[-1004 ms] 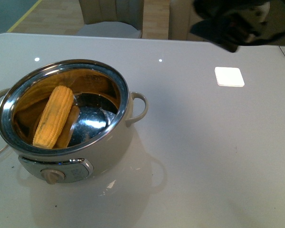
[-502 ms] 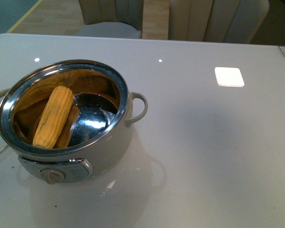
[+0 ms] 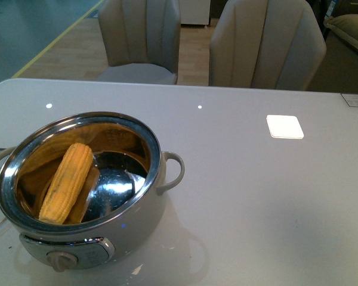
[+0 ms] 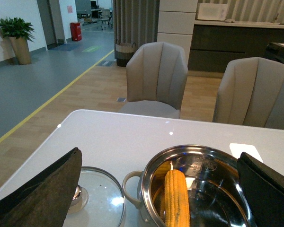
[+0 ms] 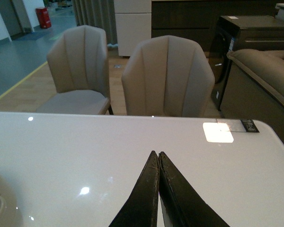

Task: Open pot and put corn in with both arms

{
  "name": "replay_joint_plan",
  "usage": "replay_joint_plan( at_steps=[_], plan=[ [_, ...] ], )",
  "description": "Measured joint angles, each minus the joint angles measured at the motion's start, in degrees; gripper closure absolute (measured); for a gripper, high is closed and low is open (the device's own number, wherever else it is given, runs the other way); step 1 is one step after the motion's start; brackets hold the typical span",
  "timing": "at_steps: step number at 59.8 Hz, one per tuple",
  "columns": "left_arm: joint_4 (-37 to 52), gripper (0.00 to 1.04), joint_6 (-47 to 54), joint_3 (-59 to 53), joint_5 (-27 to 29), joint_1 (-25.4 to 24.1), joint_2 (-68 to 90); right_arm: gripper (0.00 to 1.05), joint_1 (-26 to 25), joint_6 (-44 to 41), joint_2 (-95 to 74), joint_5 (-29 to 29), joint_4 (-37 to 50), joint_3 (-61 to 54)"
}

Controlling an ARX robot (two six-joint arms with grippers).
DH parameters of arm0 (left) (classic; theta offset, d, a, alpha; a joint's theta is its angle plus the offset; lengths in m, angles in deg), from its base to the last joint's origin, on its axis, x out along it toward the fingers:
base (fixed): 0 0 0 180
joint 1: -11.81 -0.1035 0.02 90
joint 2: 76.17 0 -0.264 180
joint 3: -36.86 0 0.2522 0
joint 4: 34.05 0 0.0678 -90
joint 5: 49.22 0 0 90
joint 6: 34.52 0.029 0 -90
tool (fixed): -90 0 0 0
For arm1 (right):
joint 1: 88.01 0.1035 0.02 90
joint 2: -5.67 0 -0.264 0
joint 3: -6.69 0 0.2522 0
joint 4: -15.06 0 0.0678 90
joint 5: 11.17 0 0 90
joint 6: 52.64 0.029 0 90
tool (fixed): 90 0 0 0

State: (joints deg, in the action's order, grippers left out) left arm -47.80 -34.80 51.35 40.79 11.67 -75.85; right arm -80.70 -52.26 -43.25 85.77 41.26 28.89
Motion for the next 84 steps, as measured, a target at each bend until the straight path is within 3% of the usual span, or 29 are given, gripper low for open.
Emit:
replay_joint_plan(
  at_steps=[10,13,18,84],
  plan=[
    [0.0,0.07,0.0,0.0,0.0,0.0,0.0,1.03,-1.9,0.0,5.7,-1.9,-3.0,-2.9],
    [0.0,0.07,0.0,0.0,0.0,0.0,0.0,1.03,-4.6,-0.1,7.8,-5.9,-4.4,-3.7],
    [0.0,0.07,0.0,0.0,0.0,0.0,0.0,1.03,-7.0,-0.1,11.1,-6.5,-6.5,-4.6],
    [0.0,0.07,0.0,0.0,0.0,0.0,0.0,1.03,-7.1,-0.1,38.0,-6.9,-29.0,-7.5]
  ],
)
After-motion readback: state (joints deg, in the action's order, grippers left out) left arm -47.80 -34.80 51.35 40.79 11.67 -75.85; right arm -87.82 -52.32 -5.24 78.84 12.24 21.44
